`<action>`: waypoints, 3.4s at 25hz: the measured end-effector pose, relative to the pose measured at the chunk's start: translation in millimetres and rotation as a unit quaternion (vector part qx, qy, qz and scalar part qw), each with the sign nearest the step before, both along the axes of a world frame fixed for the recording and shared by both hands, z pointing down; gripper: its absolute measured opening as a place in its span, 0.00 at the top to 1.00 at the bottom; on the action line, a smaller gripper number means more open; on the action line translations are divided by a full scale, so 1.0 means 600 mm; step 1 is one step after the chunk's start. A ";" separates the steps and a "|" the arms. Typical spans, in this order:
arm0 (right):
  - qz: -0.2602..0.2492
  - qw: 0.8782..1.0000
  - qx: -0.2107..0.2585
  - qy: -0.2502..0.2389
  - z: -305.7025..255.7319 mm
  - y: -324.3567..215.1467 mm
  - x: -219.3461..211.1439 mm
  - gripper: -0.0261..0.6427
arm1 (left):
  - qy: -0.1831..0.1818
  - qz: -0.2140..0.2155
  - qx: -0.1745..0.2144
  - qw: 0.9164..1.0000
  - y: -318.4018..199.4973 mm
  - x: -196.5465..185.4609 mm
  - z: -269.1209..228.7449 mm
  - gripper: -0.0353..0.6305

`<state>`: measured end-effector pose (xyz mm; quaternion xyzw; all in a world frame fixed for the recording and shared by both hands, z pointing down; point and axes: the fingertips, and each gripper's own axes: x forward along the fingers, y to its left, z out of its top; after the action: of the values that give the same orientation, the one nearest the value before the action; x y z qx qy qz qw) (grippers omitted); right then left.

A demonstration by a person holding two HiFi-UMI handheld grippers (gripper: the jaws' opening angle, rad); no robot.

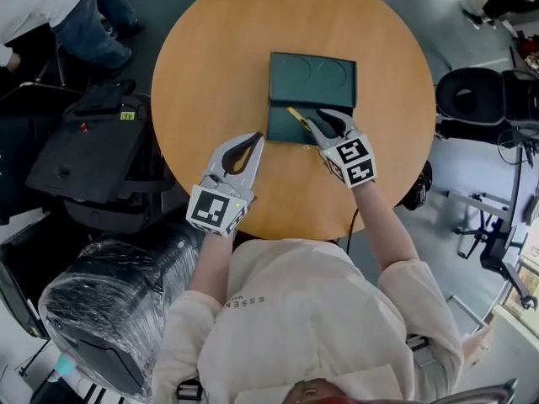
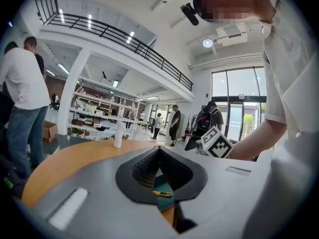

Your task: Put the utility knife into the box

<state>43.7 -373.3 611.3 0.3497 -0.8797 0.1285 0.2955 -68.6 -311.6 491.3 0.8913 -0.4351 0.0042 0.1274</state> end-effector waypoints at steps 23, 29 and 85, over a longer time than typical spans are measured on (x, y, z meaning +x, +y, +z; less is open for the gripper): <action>0.121 0.979 0.084 -0.143 -0.207 0.181 0.137 0.97 | -0.012 -0.033 0.108 0.993 0.138 0.046 -0.160 0.92; 0.132 0.976 0.099 -0.142 -0.223 0.248 0.112 0.97 | -0.008 -0.030 0.097 0.995 0.207 0.014 -0.146 0.92; 0.066 0.975 0.171 -0.130 -0.309 0.696 0.077 0.97 | -0.031 0.031 0.100 0.994 0.622 0.096 -0.155 0.92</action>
<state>90.0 44.6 425.9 0.4325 -0.8945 0.0397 0.1058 -11.0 61.4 398.3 0.9121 -0.4092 -0.0075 0.0235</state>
